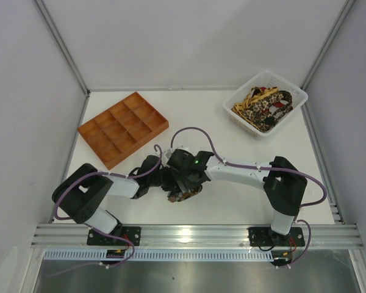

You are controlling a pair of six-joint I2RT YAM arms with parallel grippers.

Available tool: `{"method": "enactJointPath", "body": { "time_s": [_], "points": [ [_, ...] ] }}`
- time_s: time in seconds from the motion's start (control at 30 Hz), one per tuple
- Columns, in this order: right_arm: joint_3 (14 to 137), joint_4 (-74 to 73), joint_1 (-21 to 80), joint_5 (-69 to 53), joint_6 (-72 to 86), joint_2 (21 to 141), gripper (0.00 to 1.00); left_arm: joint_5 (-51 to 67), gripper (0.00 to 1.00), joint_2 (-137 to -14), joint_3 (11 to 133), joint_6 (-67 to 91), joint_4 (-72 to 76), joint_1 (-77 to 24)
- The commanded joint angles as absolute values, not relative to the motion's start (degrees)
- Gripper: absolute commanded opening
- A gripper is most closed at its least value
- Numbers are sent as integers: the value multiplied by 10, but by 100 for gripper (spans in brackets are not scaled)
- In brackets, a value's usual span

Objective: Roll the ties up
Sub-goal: Roll the tie

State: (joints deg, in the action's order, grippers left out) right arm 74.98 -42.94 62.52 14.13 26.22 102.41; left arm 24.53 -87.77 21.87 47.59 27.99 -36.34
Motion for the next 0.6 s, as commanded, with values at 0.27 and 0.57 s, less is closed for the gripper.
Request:
{"method": "enactJointPath", "body": {
  "time_s": [0.27, 0.57],
  "points": [
    [742, -417, 630, 149, 243, 998, 69, 235, 1, -871, 223, 461, 272, -359],
    [738, -422, 655, 207, 229, 1004, 53, 230, 1, -866, 238, 452, 246, -360]
  ]
}}
